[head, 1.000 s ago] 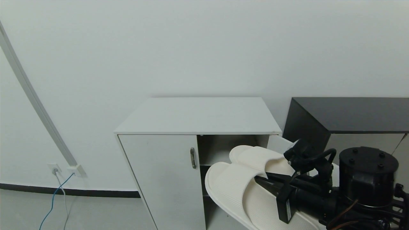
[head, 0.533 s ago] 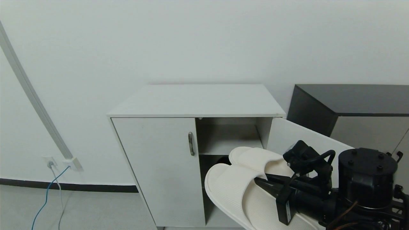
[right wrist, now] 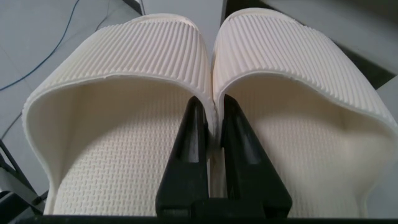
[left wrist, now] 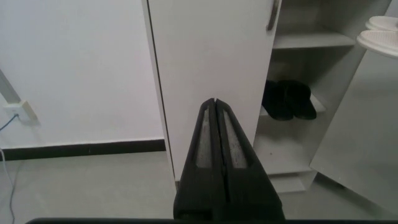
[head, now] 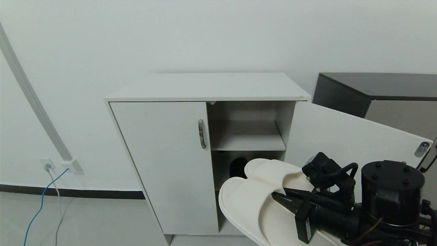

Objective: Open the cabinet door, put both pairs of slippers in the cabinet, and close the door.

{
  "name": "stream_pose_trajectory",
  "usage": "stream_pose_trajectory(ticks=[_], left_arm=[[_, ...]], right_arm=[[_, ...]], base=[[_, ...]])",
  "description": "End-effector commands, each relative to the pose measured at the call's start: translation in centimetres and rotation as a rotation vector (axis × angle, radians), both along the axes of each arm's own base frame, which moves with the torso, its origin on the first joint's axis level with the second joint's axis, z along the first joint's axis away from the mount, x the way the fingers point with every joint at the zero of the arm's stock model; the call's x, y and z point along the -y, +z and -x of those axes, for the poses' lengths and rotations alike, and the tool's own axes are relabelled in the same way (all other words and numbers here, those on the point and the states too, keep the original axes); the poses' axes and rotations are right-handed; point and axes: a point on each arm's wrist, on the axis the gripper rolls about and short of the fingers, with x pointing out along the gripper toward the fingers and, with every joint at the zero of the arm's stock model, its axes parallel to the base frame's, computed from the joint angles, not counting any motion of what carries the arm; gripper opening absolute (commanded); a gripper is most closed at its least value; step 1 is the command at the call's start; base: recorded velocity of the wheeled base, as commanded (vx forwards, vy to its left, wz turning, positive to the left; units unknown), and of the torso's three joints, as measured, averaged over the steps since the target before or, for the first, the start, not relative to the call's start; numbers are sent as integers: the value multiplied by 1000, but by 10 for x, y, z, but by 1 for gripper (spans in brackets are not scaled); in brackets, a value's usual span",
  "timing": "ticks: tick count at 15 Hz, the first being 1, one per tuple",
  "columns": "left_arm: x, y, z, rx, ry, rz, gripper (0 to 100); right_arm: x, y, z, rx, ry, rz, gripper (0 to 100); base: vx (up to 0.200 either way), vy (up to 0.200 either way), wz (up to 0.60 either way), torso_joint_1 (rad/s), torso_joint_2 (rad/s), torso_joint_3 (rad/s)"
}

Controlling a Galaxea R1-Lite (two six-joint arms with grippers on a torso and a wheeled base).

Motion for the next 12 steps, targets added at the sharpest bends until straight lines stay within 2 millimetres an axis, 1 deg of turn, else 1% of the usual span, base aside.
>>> stream_pose_trajectory(ticks=[1,7,8,12], left_arm=[[0,0,0,-1,1,0,0],[0,0,0,-1,1,0,0],[0,0,0,0,1,0,0],[0,0,0,-3,1,0,0]], right_arm=[[0,0,0,0,1,1,0],[0,-2,1,-5,6,7,0],[0,-2,1,-5,7,7,0],[-1,-2,1,-5,9,7,0]], base=[[0,0,0,-105,461,339],[0,0,0,-71,448,372],[0,0,0,2,178,124],[0,0,0,0,0,0]])
